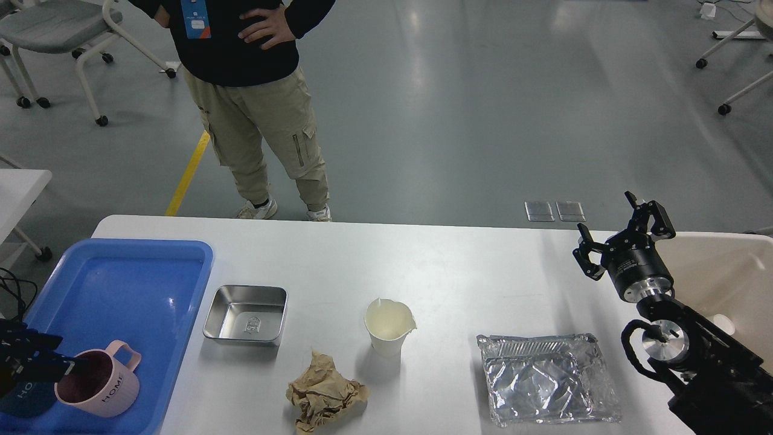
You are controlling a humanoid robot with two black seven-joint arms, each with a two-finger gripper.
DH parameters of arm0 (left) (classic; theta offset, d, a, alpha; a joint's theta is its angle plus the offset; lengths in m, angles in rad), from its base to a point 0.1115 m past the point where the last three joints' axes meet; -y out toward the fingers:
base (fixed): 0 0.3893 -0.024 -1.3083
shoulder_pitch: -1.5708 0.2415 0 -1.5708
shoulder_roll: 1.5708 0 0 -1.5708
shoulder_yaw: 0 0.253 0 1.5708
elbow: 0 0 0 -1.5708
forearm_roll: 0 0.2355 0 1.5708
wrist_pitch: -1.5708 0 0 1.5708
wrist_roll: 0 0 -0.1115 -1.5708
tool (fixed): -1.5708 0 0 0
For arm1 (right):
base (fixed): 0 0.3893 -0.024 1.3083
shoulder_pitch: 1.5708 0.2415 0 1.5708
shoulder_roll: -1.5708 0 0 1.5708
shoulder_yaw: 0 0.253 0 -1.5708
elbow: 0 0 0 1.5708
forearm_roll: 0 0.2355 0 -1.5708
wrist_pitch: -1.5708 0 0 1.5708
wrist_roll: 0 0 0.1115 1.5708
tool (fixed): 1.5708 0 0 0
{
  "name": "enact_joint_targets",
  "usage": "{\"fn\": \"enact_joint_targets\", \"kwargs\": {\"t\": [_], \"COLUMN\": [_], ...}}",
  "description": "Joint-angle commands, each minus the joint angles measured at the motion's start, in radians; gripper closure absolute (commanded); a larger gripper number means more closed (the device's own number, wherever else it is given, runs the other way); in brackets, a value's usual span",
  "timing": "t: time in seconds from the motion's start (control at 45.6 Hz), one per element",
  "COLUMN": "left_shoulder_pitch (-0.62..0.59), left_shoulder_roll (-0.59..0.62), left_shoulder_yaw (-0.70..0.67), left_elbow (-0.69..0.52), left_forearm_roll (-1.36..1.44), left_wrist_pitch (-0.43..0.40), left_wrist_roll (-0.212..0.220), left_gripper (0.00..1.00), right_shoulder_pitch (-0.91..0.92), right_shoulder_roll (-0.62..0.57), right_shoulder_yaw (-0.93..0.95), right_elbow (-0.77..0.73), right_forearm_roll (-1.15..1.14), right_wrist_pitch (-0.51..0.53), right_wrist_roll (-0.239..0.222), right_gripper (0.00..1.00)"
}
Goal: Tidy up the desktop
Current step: 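Set the pink mug down inside the blue tray and release, then raise the left gripper away from the mug above the blue tray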
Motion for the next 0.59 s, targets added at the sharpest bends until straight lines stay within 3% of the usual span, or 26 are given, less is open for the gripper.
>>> {"fn": "enact_joint_targets", "kwargs": {"t": [0.0, 0.351, 0.57], "left_shoulder_pitch": [0.004, -0.016, 0.007], "left_shoulder_roll": [0.024, 0.129, 0.138], "left_shoulder_yaw": [0.0, -0.02, -0.107], "left_elbow": [-0.008, -0.226, -0.249], "left_forearm_roll": [-0.172, -0.462, -0.631], "left_wrist_pitch": [-0.016, -0.129, -0.175], "left_wrist_roll": [0.0, 0.0, 0.0], "left_gripper": [0.13, 0.12, 0.11], "right_shoulder_pitch": [0.004, 0.005, 0.004], "right_shoulder_roll": [0.0, 0.008, 0.005], "right_shoulder_yaw": [-0.004, -0.007, -0.007], "right_elbow": [-0.002, 0.0, -0.006], "right_forearm_roll": [-0.001, -0.003, -0.004], "right_wrist_pitch": [-0.002, -0.014, -0.017], "right_wrist_roll": [0.0, 0.0, 0.0], "right_gripper": [0.0, 0.0, 0.0]}}
